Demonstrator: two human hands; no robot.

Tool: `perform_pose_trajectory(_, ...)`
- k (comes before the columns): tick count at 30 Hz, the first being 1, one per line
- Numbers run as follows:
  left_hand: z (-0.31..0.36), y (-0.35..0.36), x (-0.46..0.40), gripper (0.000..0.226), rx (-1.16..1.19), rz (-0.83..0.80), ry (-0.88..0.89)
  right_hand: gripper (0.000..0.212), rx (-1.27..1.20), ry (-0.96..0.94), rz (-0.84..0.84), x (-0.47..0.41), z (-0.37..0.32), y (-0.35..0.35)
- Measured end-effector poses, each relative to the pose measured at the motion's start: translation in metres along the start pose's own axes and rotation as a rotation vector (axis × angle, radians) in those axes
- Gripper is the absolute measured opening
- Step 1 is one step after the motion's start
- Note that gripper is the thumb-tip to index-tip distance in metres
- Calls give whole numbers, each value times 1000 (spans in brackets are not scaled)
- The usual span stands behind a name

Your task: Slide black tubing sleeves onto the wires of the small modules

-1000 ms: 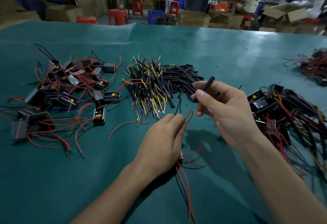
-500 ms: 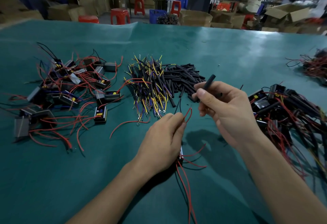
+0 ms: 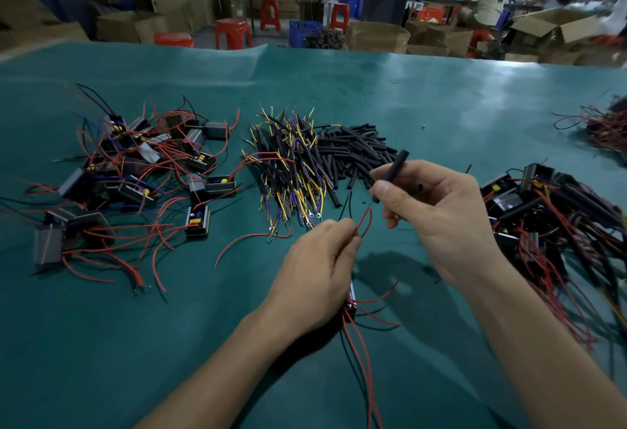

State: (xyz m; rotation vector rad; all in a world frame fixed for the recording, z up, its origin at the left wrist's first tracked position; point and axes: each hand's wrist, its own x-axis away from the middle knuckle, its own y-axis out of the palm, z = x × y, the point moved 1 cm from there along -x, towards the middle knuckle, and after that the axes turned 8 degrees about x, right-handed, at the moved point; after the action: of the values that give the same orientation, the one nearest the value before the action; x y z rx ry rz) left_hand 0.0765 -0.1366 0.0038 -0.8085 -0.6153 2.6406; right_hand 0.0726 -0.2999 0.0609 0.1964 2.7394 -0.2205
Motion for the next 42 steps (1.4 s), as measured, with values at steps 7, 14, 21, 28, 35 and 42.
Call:
perform_pose_trajectory(7, 1, 0, 1, 26, 4, -2, 1, 15, -40, 46, -46, 2, 0, 3)
perform_pose_trajectory(14, 0, 0, 0, 26, -9, -6, -6, 11, 7, 43, -56, 2, 0, 1)
perform_pose_trajectory(21, 0, 0, 0, 26, -13, -12, -13, 19, -96, 134, -28, 2, -1, 0)
perform_pose_trajectory(28, 1, 0, 0, 26, -1, -7, -13, 17, -94, 130, -62, 2, -2, 1)
perform_pose_trajectory(35, 1, 0, 0, 24, -7, -12, -26, 17, -107, 152, -24, 1, 0, -1)
perform_pose_trajectory(42, 1, 0, 1, 23, -4, -15, -27, 26, -217, 225, -102, 1, 1, -1)
